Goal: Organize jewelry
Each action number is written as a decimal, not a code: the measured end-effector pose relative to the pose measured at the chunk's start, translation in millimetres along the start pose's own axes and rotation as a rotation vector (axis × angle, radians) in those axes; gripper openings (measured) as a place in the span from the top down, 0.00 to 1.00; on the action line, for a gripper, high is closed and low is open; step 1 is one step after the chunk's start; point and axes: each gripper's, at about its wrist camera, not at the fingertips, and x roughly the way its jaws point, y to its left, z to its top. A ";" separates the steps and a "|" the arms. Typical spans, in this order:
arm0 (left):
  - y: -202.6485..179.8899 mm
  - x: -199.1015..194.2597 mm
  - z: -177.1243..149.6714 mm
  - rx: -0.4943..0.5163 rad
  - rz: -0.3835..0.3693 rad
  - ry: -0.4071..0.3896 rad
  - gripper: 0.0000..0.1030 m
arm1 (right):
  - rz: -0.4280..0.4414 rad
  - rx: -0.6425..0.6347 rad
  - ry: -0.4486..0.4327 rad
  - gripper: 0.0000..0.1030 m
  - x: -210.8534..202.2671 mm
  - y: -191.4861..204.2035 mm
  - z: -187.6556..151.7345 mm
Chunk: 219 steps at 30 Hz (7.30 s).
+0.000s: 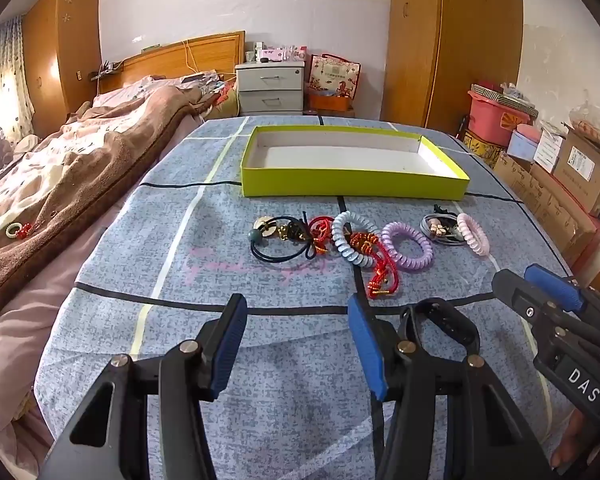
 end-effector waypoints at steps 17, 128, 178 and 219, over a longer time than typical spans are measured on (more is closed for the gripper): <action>1.4 -4.6 2.1 -0.001 -0.003 -0.005 0.47 | 0.003 0.000 0.001 0.51 2.5 0.0 0.3; 54.7 88.1 52.7 0.023 -0.070 0.165 0.47 | 0.153 -0.109 0.119 0.88 38.5 6.8 12.6; 58.4 57.7 118.0 -0.016 -0.189 0.038 0.87 | 0.085 -0.062 0.033 0.87 47.0 -20.8 95.5; 40.4 196.9 170.5 -0.033 -0.177 0.190 0.86 | -0.058 -0.099 0.231 0.87 209.7 -59.0 170.9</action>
